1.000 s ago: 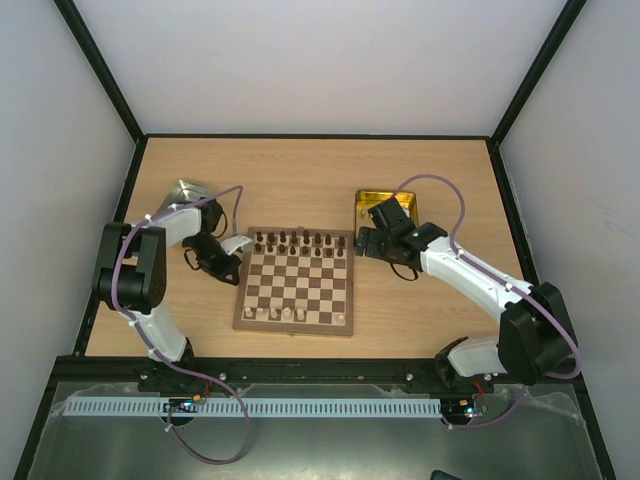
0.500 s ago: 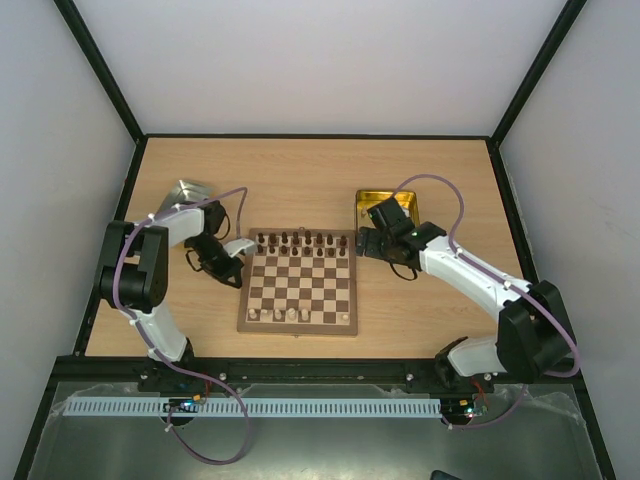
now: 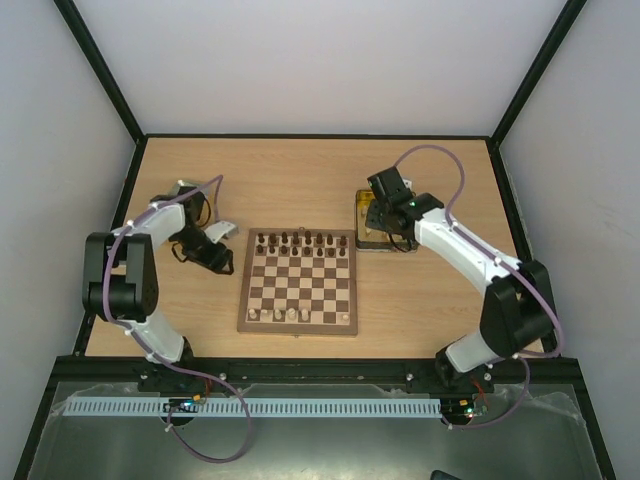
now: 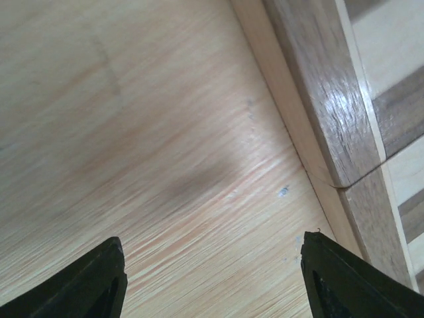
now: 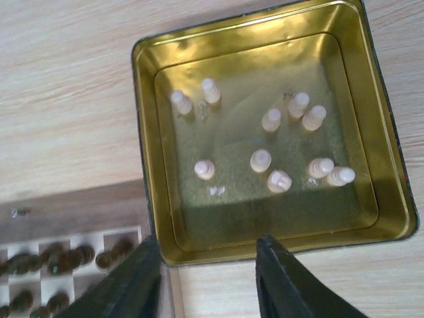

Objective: Set up the chess pieces on the board
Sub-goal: Move the storage box to the center of the board.

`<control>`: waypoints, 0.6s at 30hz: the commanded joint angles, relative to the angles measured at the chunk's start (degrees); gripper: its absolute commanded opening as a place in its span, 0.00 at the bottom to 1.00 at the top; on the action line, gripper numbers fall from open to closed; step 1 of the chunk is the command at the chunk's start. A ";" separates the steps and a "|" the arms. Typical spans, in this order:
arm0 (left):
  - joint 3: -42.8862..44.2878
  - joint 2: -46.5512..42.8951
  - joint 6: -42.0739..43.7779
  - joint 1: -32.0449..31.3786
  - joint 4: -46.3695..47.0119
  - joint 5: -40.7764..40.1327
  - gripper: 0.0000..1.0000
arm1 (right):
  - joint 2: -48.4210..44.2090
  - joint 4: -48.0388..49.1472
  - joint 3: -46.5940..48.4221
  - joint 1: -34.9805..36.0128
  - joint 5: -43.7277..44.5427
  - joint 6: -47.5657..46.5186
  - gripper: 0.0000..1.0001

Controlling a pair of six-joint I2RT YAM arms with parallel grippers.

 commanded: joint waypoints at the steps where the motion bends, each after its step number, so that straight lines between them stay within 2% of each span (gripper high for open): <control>1: 2.29 -3.48 -1.41 1.58 0.12 -1.32 0.76 | 6.04 -4.69 4.90 -1.73 2.76 -1.21 0.37; 7: 2.24 -5.49 -3.28 2.71 1.11 -1.62 0.79 | 13.49 -8.26 9.70 -2.97 2.21 -1.21 0.36; 18: 0.42 -6.98 -3.56 3.21 1.78 -1.39 0.78 | 14.97 -9.47 8.00 -3.22 2.22 -0.98 0.38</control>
